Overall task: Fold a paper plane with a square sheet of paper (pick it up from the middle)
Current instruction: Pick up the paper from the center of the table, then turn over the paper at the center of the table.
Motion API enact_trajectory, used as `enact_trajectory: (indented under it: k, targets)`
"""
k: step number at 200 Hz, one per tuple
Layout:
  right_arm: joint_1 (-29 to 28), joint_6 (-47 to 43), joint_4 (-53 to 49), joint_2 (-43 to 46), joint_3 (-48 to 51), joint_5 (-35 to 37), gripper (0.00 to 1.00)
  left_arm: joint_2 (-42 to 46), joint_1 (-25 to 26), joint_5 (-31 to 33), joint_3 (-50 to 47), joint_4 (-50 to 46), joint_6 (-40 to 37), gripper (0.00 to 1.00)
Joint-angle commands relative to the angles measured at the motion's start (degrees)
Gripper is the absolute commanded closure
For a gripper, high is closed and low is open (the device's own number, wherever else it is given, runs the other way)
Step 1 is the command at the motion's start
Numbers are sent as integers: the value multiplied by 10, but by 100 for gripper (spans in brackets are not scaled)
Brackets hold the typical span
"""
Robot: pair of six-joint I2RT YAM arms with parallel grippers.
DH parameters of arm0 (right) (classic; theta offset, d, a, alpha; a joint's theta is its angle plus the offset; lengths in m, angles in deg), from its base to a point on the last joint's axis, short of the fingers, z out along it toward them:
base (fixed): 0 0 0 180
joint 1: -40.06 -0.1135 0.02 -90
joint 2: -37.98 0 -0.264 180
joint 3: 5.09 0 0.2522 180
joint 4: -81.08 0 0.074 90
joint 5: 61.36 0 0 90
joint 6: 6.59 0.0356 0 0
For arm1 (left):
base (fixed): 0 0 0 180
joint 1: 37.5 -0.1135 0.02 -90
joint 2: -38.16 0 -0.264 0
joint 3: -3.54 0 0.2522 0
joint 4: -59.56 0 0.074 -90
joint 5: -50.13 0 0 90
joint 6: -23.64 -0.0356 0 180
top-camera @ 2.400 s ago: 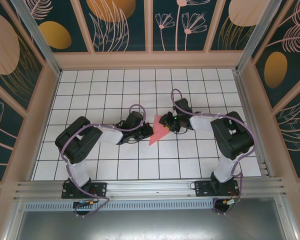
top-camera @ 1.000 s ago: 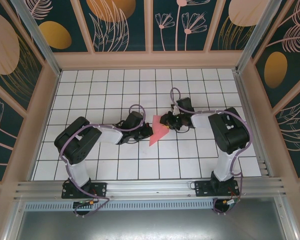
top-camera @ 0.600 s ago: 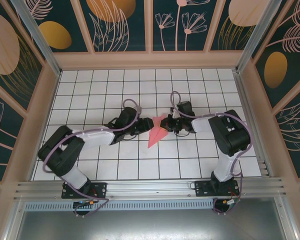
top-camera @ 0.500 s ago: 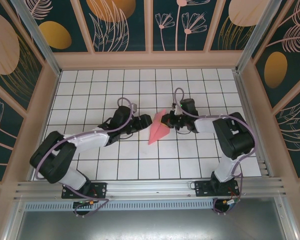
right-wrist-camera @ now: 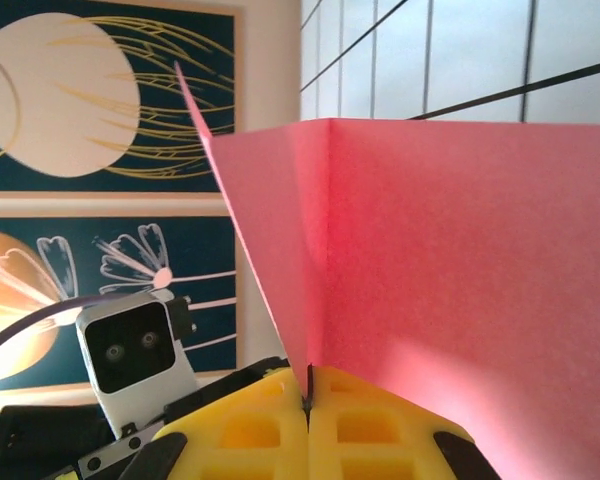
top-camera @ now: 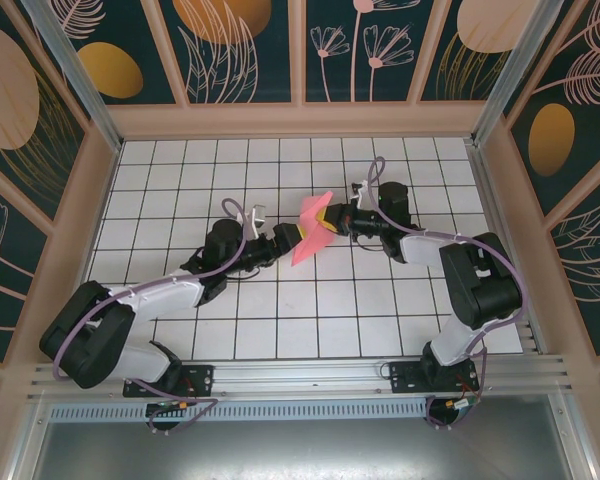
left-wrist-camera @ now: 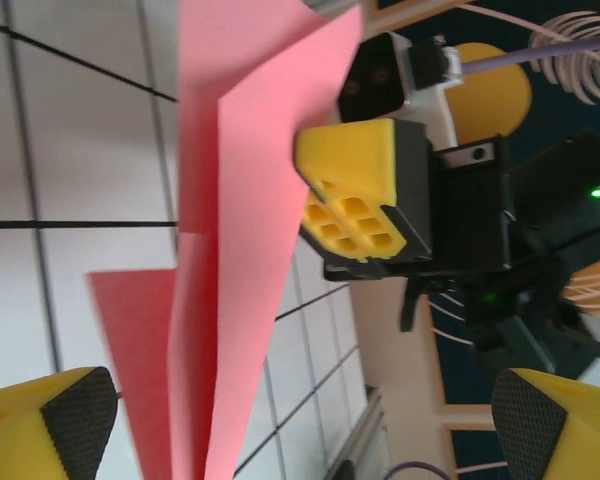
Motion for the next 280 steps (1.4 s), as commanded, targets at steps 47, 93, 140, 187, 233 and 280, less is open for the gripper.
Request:
enact_trajectory:
  k: [47,93,140,187,233,280]
  targets:
    - [-6,89,96,13,-16,-62,97,-51,-7,-58,-3,177,97,13]
    - [-7,107,116,8,-13,-64,97,-61,-8,-43,-15,174,110,17]
    - [-6,109,118,11,-18,-59,97,-46,-13,-6,-27,112,99,3]
    - [-8,112,124,0,-18,-56,96,-51,-12,-43,-21,131,110,2]
    - [-12,118,127,-5,-10,-62,97,-64,-12,-47,-31,266,155,39]
    - [-12,85,84,-1,-6,-65,95,-64,-13,-47,-28,280,145,71]
